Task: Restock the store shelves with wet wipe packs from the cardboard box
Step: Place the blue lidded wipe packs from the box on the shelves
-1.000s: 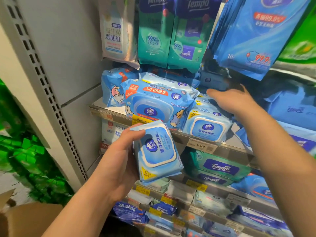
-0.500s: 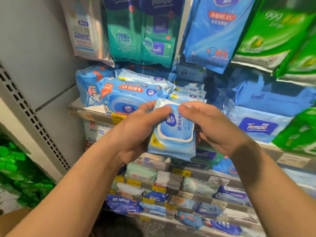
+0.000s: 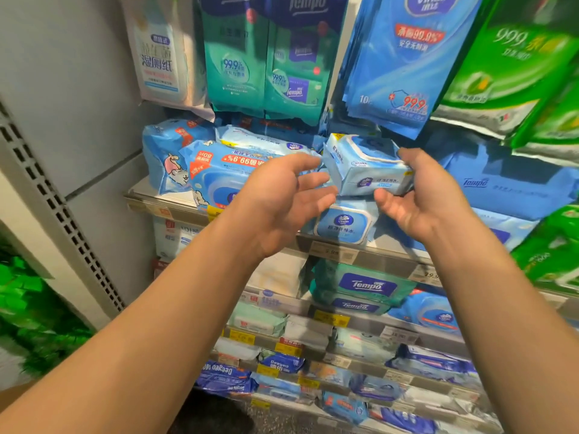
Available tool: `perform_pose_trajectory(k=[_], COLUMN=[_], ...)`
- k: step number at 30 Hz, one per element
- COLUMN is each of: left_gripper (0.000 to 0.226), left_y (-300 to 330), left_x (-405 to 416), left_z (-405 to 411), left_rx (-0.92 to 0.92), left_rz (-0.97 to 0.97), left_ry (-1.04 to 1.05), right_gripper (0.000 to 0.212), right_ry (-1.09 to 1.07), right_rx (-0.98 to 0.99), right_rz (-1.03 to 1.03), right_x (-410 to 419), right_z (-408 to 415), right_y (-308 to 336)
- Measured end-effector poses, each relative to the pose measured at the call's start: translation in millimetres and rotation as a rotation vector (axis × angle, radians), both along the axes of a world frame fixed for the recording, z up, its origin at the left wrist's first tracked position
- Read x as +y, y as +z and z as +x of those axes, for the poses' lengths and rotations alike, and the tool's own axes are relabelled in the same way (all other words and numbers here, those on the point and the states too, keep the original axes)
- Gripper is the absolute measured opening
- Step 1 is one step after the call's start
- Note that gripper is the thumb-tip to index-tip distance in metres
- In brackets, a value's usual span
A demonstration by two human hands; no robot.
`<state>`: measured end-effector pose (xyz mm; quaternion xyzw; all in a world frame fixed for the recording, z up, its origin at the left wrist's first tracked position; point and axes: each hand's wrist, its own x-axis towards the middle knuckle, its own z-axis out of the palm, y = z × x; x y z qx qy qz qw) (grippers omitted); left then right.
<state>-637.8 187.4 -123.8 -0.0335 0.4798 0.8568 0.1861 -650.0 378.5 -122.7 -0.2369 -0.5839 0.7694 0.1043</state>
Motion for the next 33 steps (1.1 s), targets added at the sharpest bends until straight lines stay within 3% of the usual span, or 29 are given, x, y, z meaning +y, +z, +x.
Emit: perform_pose_trajectory(k=[4,8,14,18,20,23,25,30,33], left_gripper=[0.038,0.04,0.046,0.048,0.045,0.028,0.019,0.018,0.022], left_y=[-7.5,-8.1,-8.1,-12.3,-13.4,-13.4,-14.7,-20.8,-21.4], left_x=[9.0,16.6,28.6,31.1,29.2,24.9,21.8,13.9,8.2], left_z=[-10.3,-15.9,-27.5,-31.7,-32.0,-30.8,-29.5,-29.5,-26.9], left_rx=[0.053,0.072,0.093,0.099,0.113,0.133,0.151,0.188,0.195], left_rz=[-0.033,-0.018,0.004,-0.004,-0.035,-0.053,-0.057,-0.06,-0.064], left_ry=[0.037,0.014,-0.004,-0.022,-0.048,-0.081,-0.104,-0.129,-0.14], right_gripper=[0.01,0.006,0.024,0.014,0.01,0.018,0.023,0.037,0.025], right_ry=[-0.048,-0.057,-0.071,-0.012,0.048,0.013,-0.005,0.01,0.008], right_rx=[0.078,0.112,0.079,0.136,0.079,-0.135,-0.224,-0.276,-0.228], right_rz=[-0.062,-0.105,-0.114,-0.134,0.047,0.524,0.7,0.798,0.694], right_x=[-2.9,-3.0,-0.5,3.4,3.3,1.3,1.6,-2.1,-4.3], right_z=[-21.1,-41.9,-69.3,-82.0,-83.2,-83.5,-86.7,-90.5,-84.9], right_y=[0.2,-2.2,-0.3,-1.3,-3.6,-5.5,-5.5,-3.1,-0.8])
